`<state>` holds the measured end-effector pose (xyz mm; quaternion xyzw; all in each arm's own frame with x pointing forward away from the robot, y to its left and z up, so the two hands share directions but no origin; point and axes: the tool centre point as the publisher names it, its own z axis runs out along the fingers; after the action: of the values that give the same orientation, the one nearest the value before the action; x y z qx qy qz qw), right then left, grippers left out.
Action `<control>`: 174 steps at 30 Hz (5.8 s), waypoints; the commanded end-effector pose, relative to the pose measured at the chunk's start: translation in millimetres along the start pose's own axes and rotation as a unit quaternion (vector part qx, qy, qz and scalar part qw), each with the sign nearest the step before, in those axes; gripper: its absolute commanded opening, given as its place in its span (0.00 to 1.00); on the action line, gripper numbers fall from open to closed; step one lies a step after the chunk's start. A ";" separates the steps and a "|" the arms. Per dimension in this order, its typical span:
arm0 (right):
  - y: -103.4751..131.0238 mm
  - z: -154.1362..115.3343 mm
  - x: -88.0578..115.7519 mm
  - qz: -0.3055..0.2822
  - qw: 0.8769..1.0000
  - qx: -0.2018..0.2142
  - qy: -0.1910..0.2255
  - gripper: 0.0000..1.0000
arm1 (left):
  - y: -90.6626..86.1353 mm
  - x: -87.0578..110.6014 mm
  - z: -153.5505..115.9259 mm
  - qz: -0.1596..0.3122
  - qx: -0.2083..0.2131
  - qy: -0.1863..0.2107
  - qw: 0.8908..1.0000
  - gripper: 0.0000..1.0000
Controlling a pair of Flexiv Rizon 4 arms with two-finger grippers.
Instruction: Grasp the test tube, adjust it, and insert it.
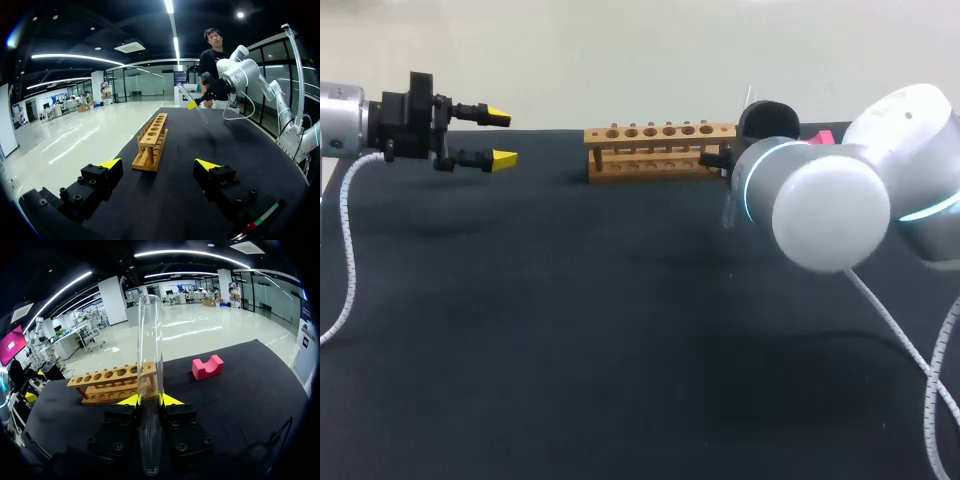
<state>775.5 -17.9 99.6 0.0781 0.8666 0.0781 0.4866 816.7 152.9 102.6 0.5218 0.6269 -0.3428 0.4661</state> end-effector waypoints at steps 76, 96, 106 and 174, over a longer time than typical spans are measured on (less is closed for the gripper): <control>25.9 52.2 3.4 -0.090 0.990 0.001 0.104 0.00 | 0.3 1.1 0.0 0.001 0.000 -0.001 1.000 1.00; 44.2 72.9 8.7 -0.075 0.989 -0.025 0.125 0.00 | 0.3 1.1 0.0 0.001 0.000 -0.001 1.000 1.00; 42.8 77.1 10.2 -0.069 0.989 -0.029 0.129 0.00 | 0.3 1.1 0.0 0.001 0.000 -0.001 1.000 1.00; 43.0 85.2 36.2 -0.058 0.968 -0.068 0.234 0.00 | 0.3 1.1 0.0 0.001 0.000 -0.001 1.000 1.00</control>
<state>834.8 36.7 35.7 -0.0319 0.9539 0.1299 0.2685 816.7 152.9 102.6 0.5218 0.6269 -0.3428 0.4661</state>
